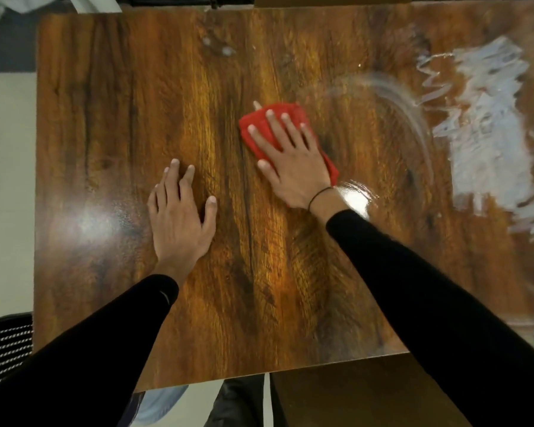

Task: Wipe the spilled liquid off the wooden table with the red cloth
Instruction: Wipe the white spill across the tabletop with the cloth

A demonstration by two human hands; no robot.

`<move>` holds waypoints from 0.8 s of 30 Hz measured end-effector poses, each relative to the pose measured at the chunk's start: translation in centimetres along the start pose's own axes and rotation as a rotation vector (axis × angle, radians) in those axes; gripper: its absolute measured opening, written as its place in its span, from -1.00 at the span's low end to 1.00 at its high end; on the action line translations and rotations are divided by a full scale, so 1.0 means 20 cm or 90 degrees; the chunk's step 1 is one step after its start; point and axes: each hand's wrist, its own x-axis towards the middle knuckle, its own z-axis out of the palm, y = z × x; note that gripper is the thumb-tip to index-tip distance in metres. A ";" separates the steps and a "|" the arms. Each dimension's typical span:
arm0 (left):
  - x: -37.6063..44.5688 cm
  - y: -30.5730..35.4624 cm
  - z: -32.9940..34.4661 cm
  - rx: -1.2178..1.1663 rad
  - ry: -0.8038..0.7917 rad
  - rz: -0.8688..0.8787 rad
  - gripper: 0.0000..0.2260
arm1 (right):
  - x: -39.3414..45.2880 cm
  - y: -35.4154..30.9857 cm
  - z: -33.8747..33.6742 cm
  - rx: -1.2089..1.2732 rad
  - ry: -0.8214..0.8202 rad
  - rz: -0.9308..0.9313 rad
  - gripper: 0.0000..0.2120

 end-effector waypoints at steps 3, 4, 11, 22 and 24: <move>-0.01 0.01 -0.01 -0.006 -0.029 0.019 -0.45 | -0.26 -0.05 0.04 -0.002 -0.008 -0.094 -0.36; -0.01 0.02 -0.02 -0.010 -0.036 0.017 -0.45 | -0.37 -0.03 0.05 0.002 -0.008 -0.102 -0.36; 0.13 0.36 0.01 -0.062 -0.083 0.088 -0.36 | -0.82 0.37 0.08 0.056 0.028 0.194 -0.35; 0.16 0.40 0.12 0.008 -0.071 0.118 -0.32 | -0.11 0.49 -0.02 0.028 0.036 0.138 -0.35; 0.16 0.40 0.11 0.007 -0.073 0.117 -0.35 | -0.18 0.35 0.01 0.017 0.029 0.072 -0.36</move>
